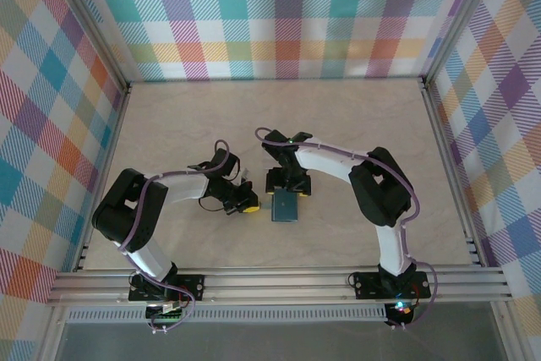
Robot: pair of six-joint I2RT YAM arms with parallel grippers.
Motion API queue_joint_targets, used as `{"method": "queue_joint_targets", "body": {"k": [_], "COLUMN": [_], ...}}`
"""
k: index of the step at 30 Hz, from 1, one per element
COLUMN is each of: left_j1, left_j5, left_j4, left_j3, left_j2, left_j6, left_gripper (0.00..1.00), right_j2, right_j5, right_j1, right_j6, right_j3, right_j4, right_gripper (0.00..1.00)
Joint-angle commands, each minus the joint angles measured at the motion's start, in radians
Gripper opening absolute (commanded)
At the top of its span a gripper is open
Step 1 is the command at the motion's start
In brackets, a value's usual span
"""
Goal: Take the credit cards out of the card holder
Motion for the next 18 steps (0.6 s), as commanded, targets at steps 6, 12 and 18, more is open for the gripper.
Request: {"method": "queue_joint_targets", "body": {"k": [6,12,18], "left_j1": [0.012,0.011,0.011], "left_j5": [-0.022,-0.027,-0.025], "left_j4": [-0.051,-0.056,-0.053], "left_j3": [-0.018,-0.023,-0.019], "left_j2": [0.012,0.002,0.011], "left_j6": [0.011,0.010,0.012], "left_gripper": [0.00,0.00,0.00], "right_j2": [-0.061,-0.107,-0.048], "right_j5": [0.048,0.038,-0.019], "right_j1": [-0.002,-0.006,-0.005], "right_j6": [-0.013,-0.020,-0.001], "right_j3": [0.000,-0.029,-0.004], "right_j4": [-0.066,-0.039,0.006], "right_gripper": [0.78,0.77,0.83]}}
